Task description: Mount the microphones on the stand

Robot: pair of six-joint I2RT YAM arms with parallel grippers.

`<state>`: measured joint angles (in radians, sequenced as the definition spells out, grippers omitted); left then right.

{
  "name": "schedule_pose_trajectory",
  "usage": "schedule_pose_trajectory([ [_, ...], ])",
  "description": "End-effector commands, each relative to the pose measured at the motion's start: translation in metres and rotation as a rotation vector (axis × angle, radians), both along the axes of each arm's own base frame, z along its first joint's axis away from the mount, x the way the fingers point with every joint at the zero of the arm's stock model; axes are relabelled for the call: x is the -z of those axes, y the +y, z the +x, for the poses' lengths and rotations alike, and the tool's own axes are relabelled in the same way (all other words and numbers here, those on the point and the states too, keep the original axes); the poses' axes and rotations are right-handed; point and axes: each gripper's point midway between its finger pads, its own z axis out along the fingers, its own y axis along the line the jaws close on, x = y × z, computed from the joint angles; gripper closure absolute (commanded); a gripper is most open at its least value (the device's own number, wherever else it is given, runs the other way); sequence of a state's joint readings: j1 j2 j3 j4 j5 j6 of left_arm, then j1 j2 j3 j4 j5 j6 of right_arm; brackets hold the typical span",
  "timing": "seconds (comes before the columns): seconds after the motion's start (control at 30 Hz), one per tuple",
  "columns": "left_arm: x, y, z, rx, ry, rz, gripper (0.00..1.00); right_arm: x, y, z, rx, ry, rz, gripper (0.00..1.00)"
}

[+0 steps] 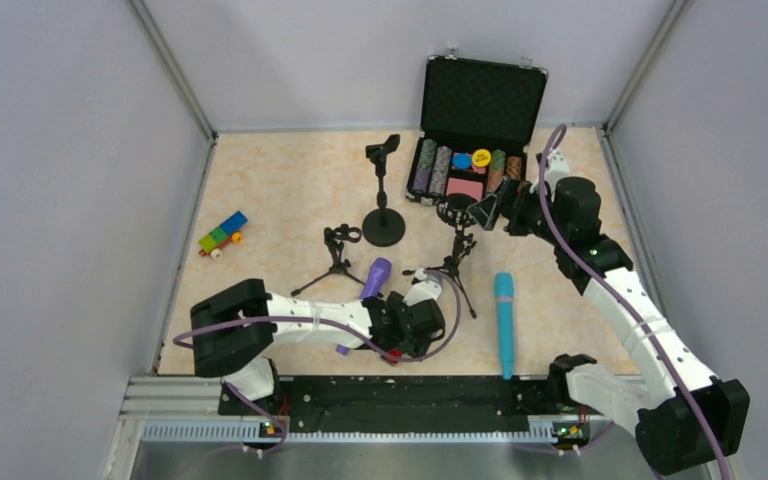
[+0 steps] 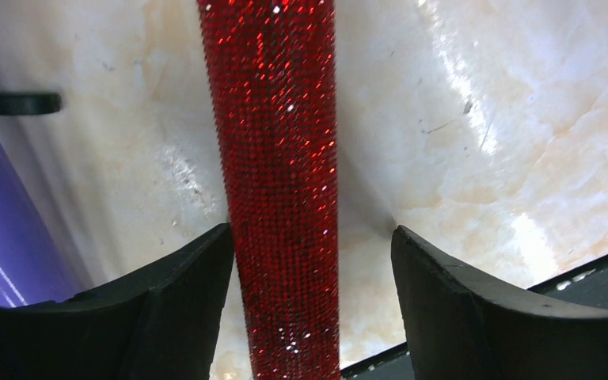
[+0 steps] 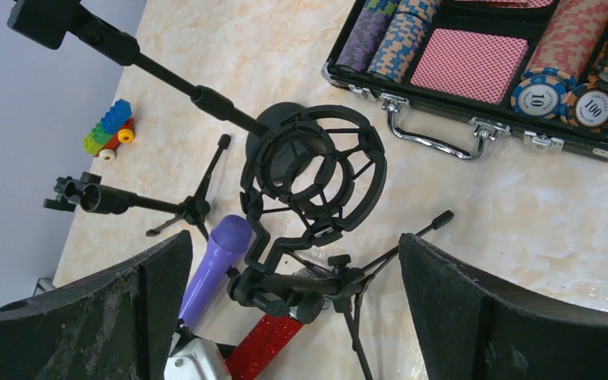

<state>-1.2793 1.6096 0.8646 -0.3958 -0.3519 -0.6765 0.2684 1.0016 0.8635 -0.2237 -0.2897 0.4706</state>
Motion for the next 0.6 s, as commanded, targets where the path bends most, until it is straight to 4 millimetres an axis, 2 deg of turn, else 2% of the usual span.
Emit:
schedule_pose_trajectory([
  [0.0,0.009,-0.002,0.004,0.011,0.009,0.06,0.26,-0.009,0.006,0.002,-0.025,-0.043,0.0,0.01],
  [0.1,0.015,0.002,0.002,0.024,0.029,0.091,0.36,-0.008,0.007,0.002,-0.032,-0.038,-0.002,0.01],
  [0.33,0.015,0.011,-0.002,0.035,0.043,0.109,1.0,-0.008,0.007,0.002,-0.035,-0.035,-0.001,0.01],
  [0.57,-0.005,0.008,-0.003,0.067,0.026,0.051,1.0,-0.008,0.008,0.0,-0.039,-0.035,0.003,0.01],
])
